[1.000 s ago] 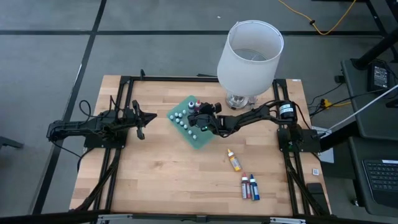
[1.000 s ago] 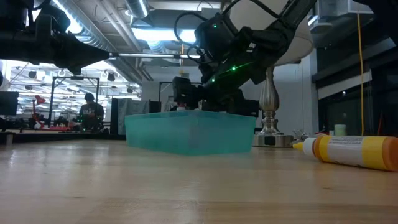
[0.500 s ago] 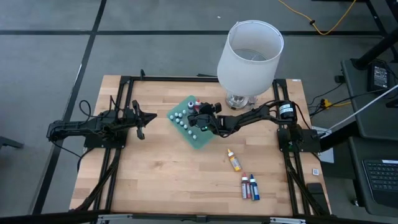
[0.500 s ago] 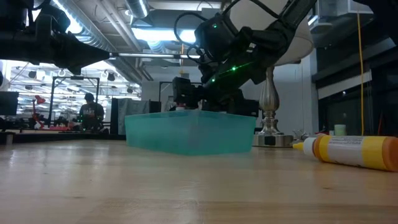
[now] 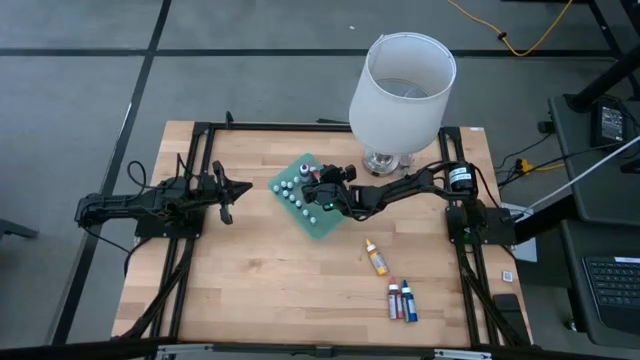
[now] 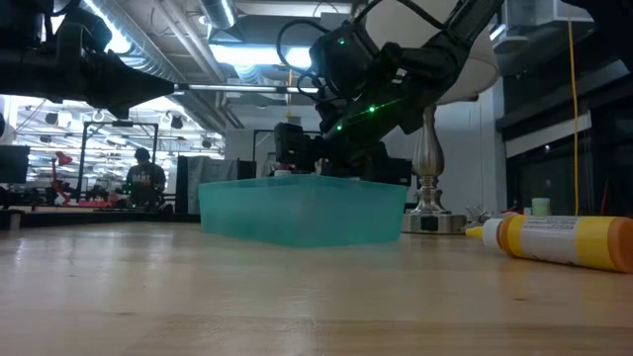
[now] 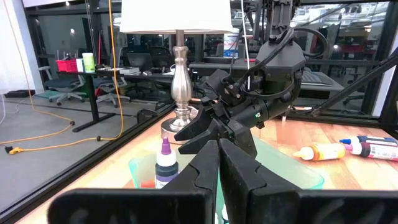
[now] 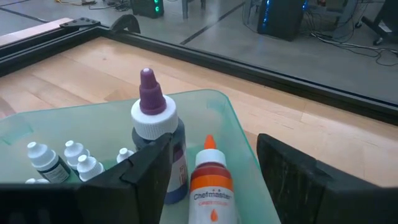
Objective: Pick & Place food coloring
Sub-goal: Put the large yellow food coloring bottle into the green bin
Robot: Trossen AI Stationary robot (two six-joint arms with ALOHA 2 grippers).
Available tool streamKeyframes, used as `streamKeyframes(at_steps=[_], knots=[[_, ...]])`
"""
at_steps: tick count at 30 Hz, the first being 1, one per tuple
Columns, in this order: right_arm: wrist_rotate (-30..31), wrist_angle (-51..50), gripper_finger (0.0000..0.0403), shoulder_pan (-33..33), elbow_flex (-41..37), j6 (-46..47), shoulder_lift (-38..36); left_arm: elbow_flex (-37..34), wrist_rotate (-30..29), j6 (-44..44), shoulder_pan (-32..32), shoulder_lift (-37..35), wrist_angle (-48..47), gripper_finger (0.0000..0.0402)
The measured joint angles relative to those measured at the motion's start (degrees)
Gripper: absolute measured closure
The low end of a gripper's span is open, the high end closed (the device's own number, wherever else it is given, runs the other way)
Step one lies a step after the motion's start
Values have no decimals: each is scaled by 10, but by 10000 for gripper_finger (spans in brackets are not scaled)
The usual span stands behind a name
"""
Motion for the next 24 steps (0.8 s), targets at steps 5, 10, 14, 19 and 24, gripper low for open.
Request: streamKeyframes(at_steps=[5,10,14,19,24], knots=[[0,0,169,0,0,0,0,0,0,0,0,0,0,395],[-1,0,169,0,0,0,0,0,0,0,0,0,0,391],[-11,0,169,0,0,0,0,0,0,0,0,0,0,389],[-25,0,169,0,0,-1,0,0,0,0,0,0,0,394],[-29,-5,169,0,0,-5,-3,0,0,0,0,0,0,394]])
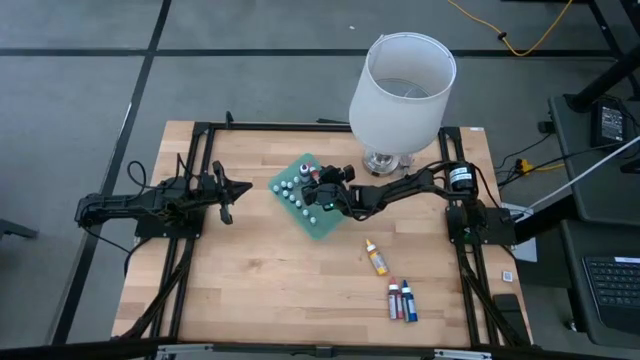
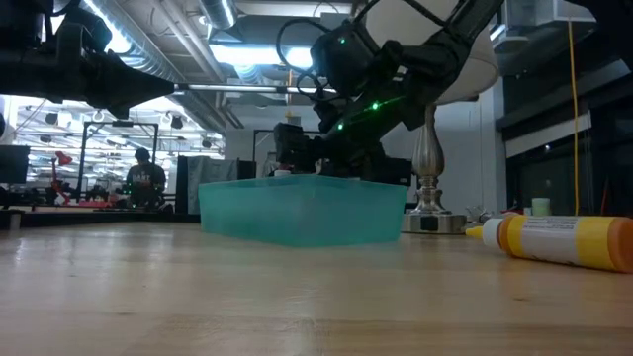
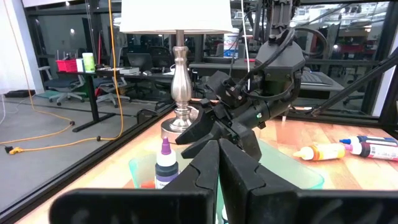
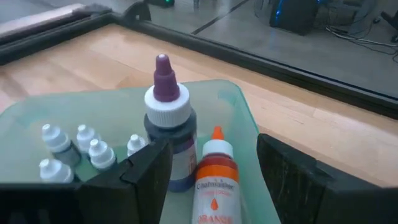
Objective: Pick & Place food coloring
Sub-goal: Put the large yellow food coloring bottle into the green bin
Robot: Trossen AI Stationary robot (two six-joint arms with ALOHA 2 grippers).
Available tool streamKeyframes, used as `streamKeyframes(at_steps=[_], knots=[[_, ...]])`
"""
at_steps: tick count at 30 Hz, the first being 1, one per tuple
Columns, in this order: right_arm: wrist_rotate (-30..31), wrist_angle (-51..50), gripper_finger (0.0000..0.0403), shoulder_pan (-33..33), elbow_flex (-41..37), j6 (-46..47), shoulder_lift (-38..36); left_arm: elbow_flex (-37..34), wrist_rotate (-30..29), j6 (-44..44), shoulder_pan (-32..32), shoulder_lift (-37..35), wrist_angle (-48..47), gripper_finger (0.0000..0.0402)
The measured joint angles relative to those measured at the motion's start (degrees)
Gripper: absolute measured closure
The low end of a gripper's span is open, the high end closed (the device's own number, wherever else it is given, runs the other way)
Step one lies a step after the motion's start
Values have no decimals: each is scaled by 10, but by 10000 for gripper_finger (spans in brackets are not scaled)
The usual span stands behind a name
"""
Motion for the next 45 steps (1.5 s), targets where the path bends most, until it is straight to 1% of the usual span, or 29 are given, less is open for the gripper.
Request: streamKeyframes(at_steps=[2,6,11,15,17,19,22,25,31,35,40,45], knots=[[-16,-15,169,3,0,-9,-11,0,0,0,0,0,0,392],[-41,-69,170,25,6,-26,-66,0,0,0,0,0,0,388],[-68,-182,179,57,6,-41,-146,0,0,0,0,0,0,392],[-106,-291,182,82,7,-21,-207,0,0,0,0,0,0,396],[-135,-341,181,94,7,-1,-235,0,0,0,0,0,0,395],[-180,-385,180,104,7,22,-262,0,0,0,0,0,0,393],[-259,-450,175,116,7,80,-294,0,0,0,0,0,0,390],[-322,-515,166,130,7,144,-316,0,0,0,0,0,0,387],[-390,-617,134,160,7,227,-332,0,0,0,0,0,0,384],[-412,-654,122,172,7,292,-326,0,0,0,0,0,0,388],[-439,-675,121,182,4,322,-297,0,0,0,0,0,0,391],[-467,-699,121,184,3,327,-256,0,0,0,0,0,0,387]])
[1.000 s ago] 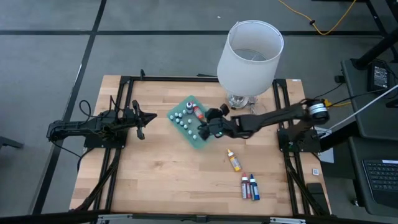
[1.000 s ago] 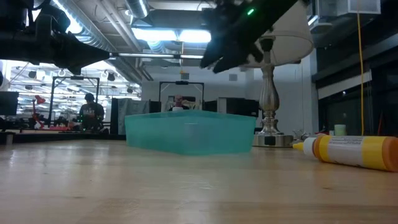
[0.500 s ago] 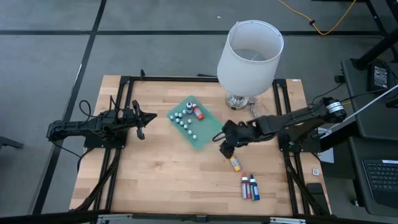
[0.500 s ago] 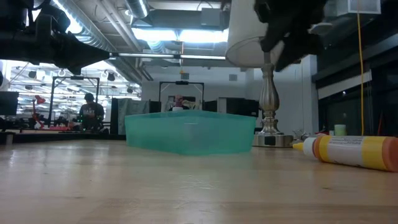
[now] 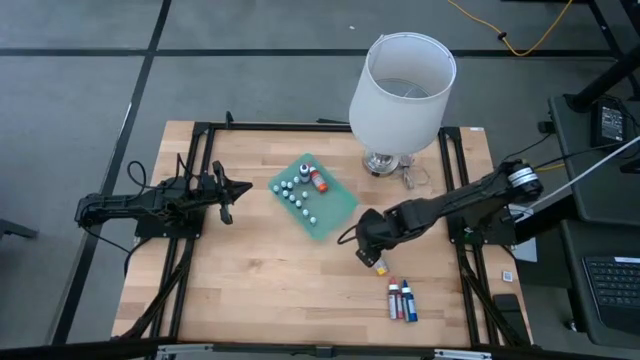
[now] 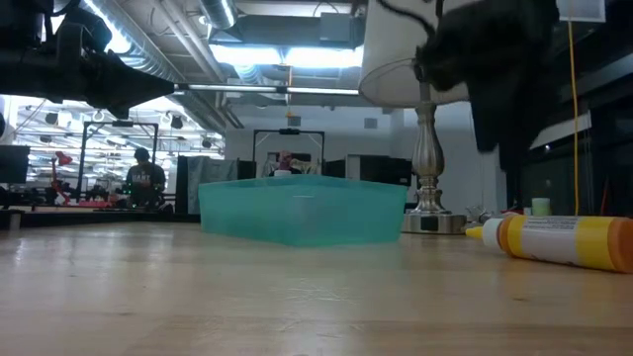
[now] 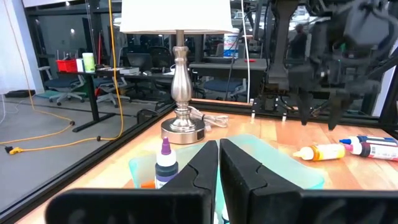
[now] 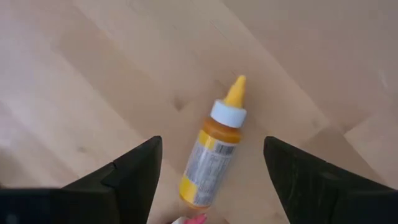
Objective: Pick & Place food coloring
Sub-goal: Put the large yellow food coloring bottle into the green bin
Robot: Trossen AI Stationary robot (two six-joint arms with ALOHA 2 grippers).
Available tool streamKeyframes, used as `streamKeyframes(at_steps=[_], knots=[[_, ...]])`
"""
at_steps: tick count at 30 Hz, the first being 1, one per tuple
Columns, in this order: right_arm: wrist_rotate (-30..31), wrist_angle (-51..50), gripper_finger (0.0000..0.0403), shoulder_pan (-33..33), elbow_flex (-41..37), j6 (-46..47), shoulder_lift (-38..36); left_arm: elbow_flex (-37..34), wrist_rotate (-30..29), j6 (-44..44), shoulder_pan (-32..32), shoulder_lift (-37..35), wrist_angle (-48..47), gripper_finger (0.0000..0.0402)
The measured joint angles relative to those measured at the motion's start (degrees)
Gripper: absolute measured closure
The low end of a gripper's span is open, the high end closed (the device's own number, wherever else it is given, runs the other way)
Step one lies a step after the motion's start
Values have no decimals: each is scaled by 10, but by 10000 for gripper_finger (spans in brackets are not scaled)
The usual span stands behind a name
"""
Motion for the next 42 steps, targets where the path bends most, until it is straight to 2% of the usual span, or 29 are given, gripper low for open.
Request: streamKeyframes(at_steps=[9,19,26,34,42], knots=[[-44,-1,121,-15,0,10,69,0,0,0,0,0,0,387],[-41,38,121,-37,0,10,123,0,0,0,0,0,0,388],[-63,48,131,-41,0,23,147,0,0,0,0,0,0,385],[-62,48,169,-41,0,23,147,0,0,0,0,0,0,393],[-59,42,251,-41,0,22,147,0,0,0,0,0,0,389]])
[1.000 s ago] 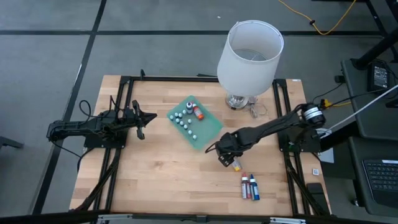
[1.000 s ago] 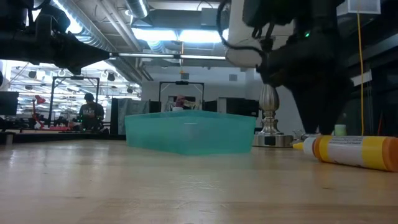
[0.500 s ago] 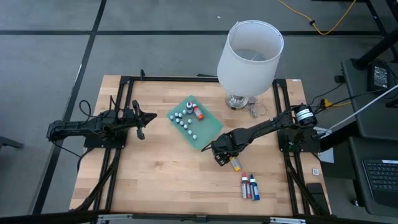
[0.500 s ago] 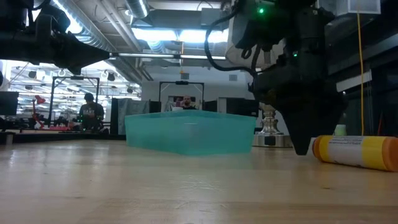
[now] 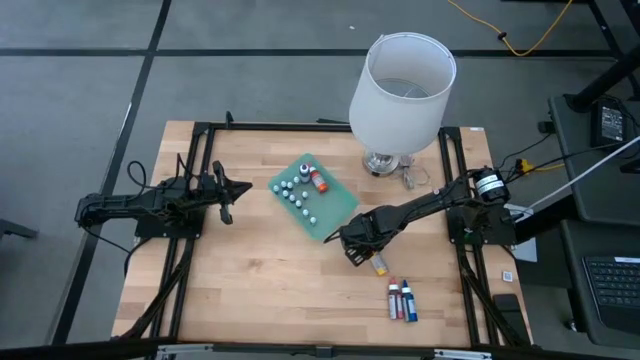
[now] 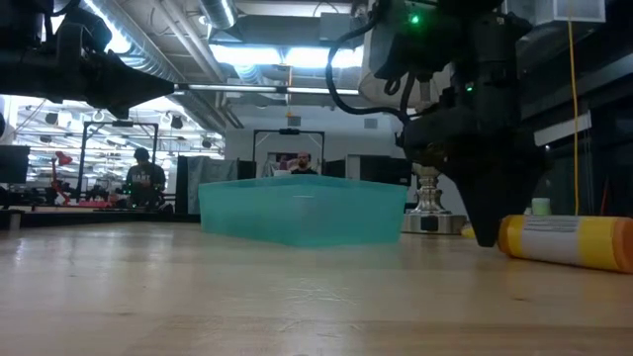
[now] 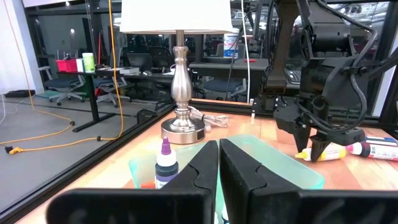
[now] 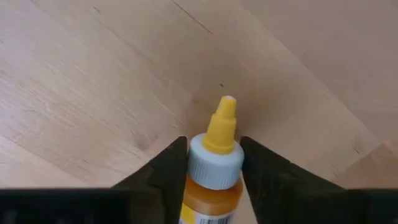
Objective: Pick & Place food coloring
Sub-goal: Put the large yellow food coloring bottle into the green bin
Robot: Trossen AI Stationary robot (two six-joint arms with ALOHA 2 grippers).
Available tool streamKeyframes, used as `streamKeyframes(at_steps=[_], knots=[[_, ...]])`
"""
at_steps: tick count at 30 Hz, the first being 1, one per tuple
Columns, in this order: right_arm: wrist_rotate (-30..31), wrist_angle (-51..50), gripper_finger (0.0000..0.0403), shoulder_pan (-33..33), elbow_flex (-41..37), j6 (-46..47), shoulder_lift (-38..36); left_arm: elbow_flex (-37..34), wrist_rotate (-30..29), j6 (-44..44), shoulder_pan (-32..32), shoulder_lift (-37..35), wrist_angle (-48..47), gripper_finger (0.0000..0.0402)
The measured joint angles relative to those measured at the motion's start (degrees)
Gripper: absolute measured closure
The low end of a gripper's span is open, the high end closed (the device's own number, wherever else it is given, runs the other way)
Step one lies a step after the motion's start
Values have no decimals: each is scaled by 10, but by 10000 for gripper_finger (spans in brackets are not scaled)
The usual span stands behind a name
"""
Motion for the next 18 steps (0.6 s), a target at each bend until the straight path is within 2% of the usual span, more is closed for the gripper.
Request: streamKeyframes(at_steps=[4,10,18], knots=[[0,0,280,0,0,-1,0,0,0,0,0,0,0,386],[10,4,280,0,6,-17,-5,0,0,0,0,0,0,386],[77,19,280,5,43,-58,-47,0,0,0,0,0,0,391]])
